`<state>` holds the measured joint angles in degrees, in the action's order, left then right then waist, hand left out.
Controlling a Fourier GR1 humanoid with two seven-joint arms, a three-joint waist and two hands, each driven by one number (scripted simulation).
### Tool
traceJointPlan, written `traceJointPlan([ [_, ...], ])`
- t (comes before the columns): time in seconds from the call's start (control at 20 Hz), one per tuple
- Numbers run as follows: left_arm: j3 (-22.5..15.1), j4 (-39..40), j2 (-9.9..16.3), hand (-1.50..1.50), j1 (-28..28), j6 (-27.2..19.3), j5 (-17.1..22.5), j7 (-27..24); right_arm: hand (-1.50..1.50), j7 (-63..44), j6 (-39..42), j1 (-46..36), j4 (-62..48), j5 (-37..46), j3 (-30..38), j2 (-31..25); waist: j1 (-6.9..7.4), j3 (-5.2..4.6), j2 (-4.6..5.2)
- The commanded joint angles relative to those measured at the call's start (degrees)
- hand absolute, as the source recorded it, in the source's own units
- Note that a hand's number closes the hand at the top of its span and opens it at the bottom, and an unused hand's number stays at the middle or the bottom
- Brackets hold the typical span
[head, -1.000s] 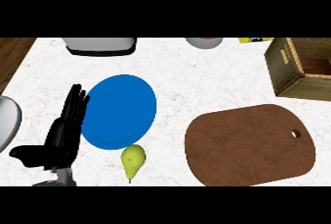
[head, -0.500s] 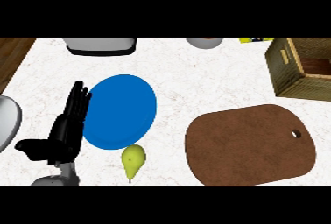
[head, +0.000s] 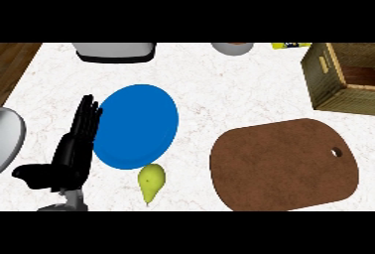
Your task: Pick the squash from the cutting board and place it in the basket
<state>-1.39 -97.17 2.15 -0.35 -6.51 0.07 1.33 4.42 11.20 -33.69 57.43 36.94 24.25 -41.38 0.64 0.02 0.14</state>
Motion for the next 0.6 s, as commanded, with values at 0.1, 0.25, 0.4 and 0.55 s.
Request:
traceJointPlan([
  [0.1, 1.78, -1.16, 1.41, 0.0, -0.46, 1.57, 1.69, 1.21, 1.5, 6.93, -5.93, -0.61, -10.81, 1.13, -0.11, -0.05, 0.03, 0.01, 0.01],
  [0.25, -1.66, -0.82, -1.77, 0.0, 0.93, -1.1, -1.59, -0.41, 1.5, 8.33, -5.87, -3.16, -14.79, 0.03, 0.15, -0.42, 0.09, 0.01, 0.02],
  [0.4, 2.69, 3.86, 0.44, 0.0, -3.62, 0.47, 1.13, -0.79, 1.5, 6.3, -9.43, -2.72, -17.02, -0.04, 1.97, -0.51, -0.18, 0.0, 0.04],
  [0.55, -0.99, 0.32, -0.74, 0.0, 2.43, 1.48, -0.31, -2.84, 1.5, 6.54, -9.56, -7.67, -25.14, 1.32, 1.12, -2.37, 0.5, 0.02, 0.13],
])
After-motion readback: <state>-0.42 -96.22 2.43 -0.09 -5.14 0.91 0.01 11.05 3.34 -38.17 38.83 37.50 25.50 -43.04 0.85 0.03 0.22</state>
